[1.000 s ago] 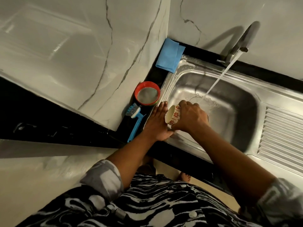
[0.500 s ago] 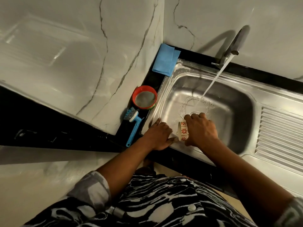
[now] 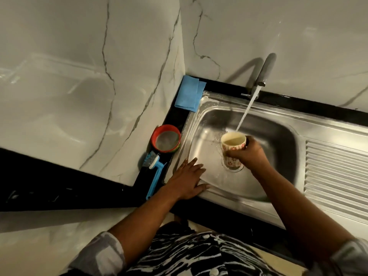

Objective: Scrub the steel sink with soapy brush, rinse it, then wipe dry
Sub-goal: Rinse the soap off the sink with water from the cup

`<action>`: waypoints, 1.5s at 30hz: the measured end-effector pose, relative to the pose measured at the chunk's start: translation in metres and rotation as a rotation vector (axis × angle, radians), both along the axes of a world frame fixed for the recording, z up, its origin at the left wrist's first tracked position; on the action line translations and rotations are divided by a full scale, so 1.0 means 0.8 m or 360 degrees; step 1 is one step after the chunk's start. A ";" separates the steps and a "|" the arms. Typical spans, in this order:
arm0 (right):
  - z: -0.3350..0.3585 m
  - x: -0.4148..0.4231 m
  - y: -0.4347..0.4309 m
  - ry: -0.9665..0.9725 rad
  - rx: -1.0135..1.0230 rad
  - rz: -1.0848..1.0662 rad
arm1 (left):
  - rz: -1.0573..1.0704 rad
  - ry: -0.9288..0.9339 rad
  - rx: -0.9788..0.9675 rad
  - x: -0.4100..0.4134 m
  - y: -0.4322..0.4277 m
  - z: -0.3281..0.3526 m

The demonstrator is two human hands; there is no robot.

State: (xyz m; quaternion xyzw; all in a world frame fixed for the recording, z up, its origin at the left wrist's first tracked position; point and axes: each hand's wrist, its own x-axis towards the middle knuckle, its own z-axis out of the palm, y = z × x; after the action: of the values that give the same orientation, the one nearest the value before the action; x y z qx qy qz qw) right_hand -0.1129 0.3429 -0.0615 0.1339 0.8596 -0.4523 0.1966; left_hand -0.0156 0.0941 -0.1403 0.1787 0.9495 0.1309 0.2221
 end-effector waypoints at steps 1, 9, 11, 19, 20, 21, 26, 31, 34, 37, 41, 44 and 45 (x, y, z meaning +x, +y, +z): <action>-0.009 -0.017 0.000 0.0051 -0.0089 -0.0109 | 0.0024 -0.0008 -0.0045 -0.002 0.001 0.000; -0.002 -0.108 -0.025 0.0243 -0.0506 -0.0783 | 0.0187 -0.0120 -0.0255 -0.009 0.008 0.003; -0.007 -0.114 -0.027 0.0256 -0.0515 -0.0824 | 0.0190 -0.0128 -0.0244 -0.009 0.008 0.002; -0.022 -0.116 -0.026 0.0332 -0.0515 -0.0846 | 0.0166 -0.0054 -0.0245 -0.011 0.004 0.000; -0.024 -0.116 -0.026 0.0334 -0.0509 -0.0848 | 0.0153 -0.0047 -0.0248 -0.011 0.004 -0.001; -0.025 -0.116 -0.027 0.0342 -0.0499 -0.0844 | 0.0144 -0.0038 -0.0246 -0.011 0.003 -0.002; -0.025 -0.114 -0.030 0.0397 -0.0476 -0.0829 | 0.0122 0.0034 -0.0227 -0.006 0.000 -0.007; -0.020 -0.112 -0.033 0.0430 -0.0469 -0.0799 | 0.0108 0.0031 -0.0227 -0.007 0.000 -0.007; -0.018 -0.111 -0.034 0.0441 -0.0452 -0.0787 | 0.0107 0.0036 -0.0243 -0.006 0.000 -0.009; -0.020 -0.110 -0.035 0.0448 -0.0412 -0.0773 | 0.0100 0.0025 -0.0253 -0.009 0.000 -0.008; -0.020 -0.107 -0.036 0.0450 -0.0392 -0.0751 | 0.0107 0.0034 -0.0265 -0.014 -0.007 -0.004; -0.021 -0.106 -0.037 0.0456 -0.0383 -0.0740 | 0.0102 0.0005 -0.0266 -0.014 -0.011 -0.002; -0.021 -0.105 -0.037 0.0455 -0.0375 -0.0737 | 0.0100 -0.0020 -0.0261 -0.014 -0.011 -0.002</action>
State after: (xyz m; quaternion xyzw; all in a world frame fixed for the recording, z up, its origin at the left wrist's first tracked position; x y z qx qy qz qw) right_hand -0.1970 0.3134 -0.0783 0.2378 0.7666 -0.5961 -0.0207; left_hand -0.0265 0.0856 -0.1422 0.1294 0.9608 0.0608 0.2376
